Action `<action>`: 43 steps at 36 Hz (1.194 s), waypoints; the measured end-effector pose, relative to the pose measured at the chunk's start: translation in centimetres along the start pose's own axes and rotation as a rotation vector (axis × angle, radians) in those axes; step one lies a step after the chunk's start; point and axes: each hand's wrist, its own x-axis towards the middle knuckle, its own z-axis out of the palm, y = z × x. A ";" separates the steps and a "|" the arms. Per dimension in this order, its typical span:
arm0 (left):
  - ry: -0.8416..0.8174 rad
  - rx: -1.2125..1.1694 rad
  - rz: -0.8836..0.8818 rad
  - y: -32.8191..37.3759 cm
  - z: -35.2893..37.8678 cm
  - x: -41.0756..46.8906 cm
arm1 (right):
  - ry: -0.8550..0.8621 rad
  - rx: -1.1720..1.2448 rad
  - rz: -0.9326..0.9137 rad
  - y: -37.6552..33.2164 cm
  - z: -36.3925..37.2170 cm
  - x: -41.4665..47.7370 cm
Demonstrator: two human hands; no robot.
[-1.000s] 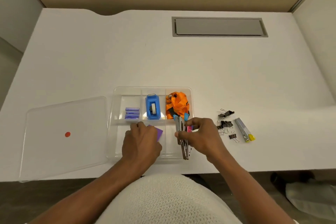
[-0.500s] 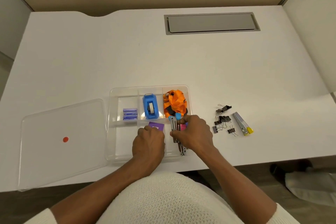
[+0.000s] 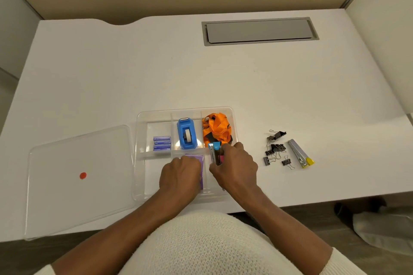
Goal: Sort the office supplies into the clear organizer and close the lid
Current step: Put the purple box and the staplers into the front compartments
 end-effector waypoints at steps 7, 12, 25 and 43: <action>0.171 0.115 0.217 -0.4 0.4 -0.1 | 0.041 -0.003 -0.018 0.1 0.8 -0.2; 0.148 0.107 0.239 -0.9 0.5 -0.2 | 0.047 -0.065 -0.034 -0.1 1.5 -0.3; 0.116 0.147 0.255 -1.4 0.2 0.4 | -0.047 -0.184 -0.052 -0.7 2.8 -0.2; 0.105 0.131 0.250 -1.5 0.2 0.8 | -0.135 -0.275 -0.084 -0.4 3.3 -0.2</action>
